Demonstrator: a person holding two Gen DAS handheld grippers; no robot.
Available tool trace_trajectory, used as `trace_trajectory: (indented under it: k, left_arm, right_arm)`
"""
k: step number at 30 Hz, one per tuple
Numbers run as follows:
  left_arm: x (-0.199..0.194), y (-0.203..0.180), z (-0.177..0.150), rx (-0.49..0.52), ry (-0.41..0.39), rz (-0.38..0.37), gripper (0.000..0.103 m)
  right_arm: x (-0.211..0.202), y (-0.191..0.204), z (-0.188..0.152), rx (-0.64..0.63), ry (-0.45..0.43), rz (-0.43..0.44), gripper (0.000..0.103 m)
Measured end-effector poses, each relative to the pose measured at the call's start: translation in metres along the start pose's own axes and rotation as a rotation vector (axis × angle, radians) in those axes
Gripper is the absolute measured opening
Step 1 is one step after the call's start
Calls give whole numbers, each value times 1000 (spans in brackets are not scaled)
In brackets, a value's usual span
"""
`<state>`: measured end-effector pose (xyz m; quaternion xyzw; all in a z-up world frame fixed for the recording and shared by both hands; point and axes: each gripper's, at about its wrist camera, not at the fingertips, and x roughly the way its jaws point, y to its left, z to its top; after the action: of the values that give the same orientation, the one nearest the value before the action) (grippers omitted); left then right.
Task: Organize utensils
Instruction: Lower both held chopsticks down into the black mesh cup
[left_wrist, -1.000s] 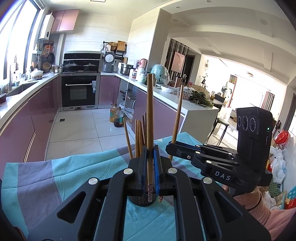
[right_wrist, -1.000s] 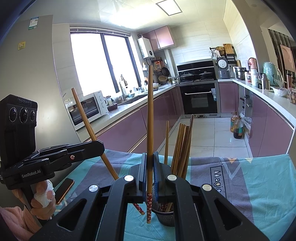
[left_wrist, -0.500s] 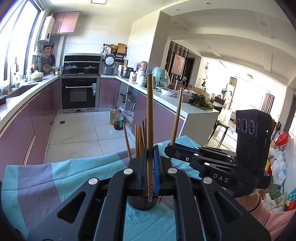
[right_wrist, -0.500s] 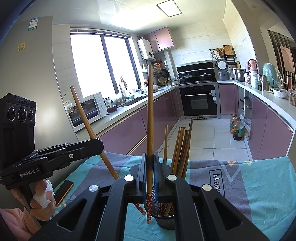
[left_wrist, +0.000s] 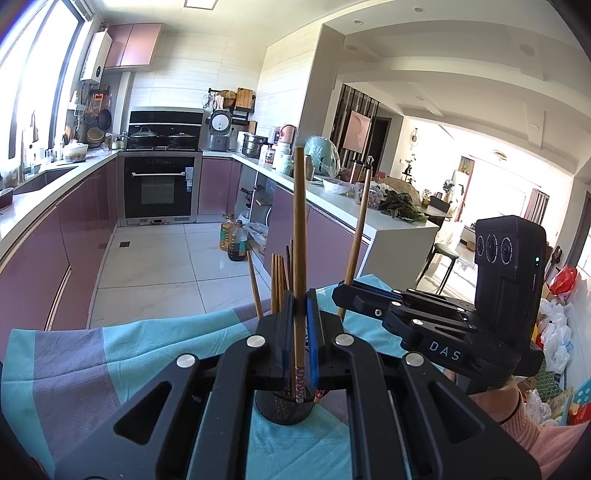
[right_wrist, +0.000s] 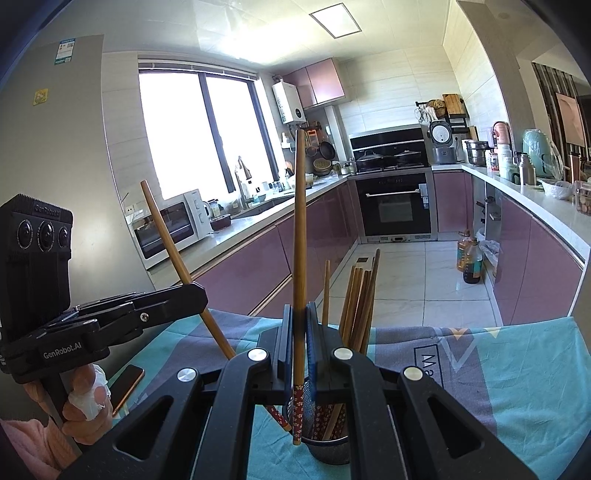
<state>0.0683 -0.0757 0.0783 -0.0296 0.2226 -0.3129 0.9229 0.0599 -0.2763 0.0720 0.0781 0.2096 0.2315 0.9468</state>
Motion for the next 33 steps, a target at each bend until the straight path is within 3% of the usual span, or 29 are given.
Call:
trace_trajectory:
  k: [33]
  left_arm:
    - [14,-10,3,10,9,43,8]
  right_arm:
    - [20,-15,0,27,2,-51,6]
